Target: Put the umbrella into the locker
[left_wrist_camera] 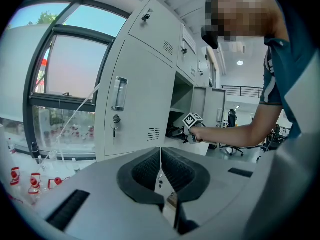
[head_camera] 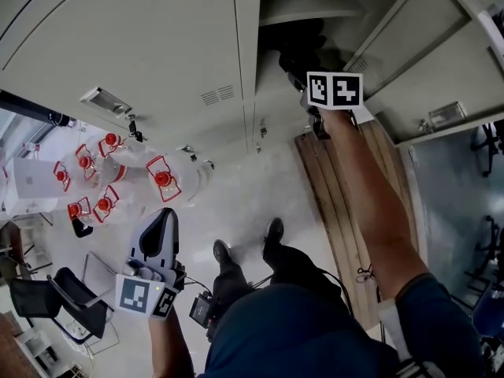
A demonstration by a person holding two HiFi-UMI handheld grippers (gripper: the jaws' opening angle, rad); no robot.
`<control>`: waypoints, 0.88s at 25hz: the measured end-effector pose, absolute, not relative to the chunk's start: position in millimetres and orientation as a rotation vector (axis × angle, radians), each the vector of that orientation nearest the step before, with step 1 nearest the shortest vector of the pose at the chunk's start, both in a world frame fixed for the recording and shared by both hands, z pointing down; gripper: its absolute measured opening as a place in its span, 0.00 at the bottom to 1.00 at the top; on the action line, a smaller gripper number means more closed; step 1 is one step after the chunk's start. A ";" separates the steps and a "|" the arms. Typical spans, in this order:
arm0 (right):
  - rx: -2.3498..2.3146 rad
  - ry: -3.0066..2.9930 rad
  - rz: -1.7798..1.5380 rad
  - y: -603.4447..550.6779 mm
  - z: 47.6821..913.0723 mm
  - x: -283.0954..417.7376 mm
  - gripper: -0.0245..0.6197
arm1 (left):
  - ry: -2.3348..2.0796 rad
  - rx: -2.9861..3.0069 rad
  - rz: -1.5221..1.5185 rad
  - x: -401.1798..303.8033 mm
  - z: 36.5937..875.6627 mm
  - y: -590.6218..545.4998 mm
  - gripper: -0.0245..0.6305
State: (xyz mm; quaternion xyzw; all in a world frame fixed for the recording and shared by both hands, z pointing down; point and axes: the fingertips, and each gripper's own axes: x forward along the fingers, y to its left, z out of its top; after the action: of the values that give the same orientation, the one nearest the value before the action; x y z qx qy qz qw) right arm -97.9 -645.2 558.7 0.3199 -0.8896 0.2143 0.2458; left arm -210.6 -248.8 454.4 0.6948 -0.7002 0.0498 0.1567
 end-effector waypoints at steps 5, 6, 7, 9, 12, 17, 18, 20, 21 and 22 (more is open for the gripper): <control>0.878 -2.390 0.469 -655.2 565.3 -112.7 0.38 | -2.000 1.984 0.139 -211.0 458.4 -247.8 0.07; 0.878 -2.380 0.448 -656.7 566.9 -115.2 0.38 | -2.000 1.982 0.139 -211.5 459.3 -247.0 0.07; 0.878 -2.368 0.426 -658.1 568.8 -117.4 0.38 | -2.000 1.980 0.140 -212.1 460.1 -246.2 0.07; 0.876 -2.341 0.381 -660.5 573.4 -121.4 0.38 | -2.002 1.976 0.140 -213.7 460.8 -244.4 0.07; 0.879 -2.305 0.325 -663.6 580.3 -126.2 0.38 | -2.008 1.976 0.137 -216.4 459.8 -242.3 0.07; 0.890 -2.283 0.261 -670.8 581.3 -131.5 0.38 | -2.015 1.989 0.133 -221.5 457.2 -241.5 0.07; 0.884 -2.283 0.264 -670.6 582.7 -132.5 0.39 | -2.017 1.991 0.133 -222.1 455.7 -240.9 0.07; 0.871 -2.286 0.275 -667.5 585.6 -134.1 0.39 | -2.025 1.990 0.134 -223.7 452.2 -237.6 0.07; 0.871 -2.288 0.276 -665.7 585.0 -133.4 0.39 | -2.029 1.992 0.132 -225.2 450.1 -236.0 0.07; 0.879 -2.290 0.275 -664.1 582.6 -131.1 0.40 | -2.032 1.997 0.130 -227.0 447.5 -234.6 0.07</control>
State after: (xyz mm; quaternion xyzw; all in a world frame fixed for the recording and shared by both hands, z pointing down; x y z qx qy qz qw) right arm -131.1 -664.1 582.6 0.3363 -0.8756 0.1052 0.3304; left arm -227.0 -234.6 447.5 0.6929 -0.7050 0.0451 0.1445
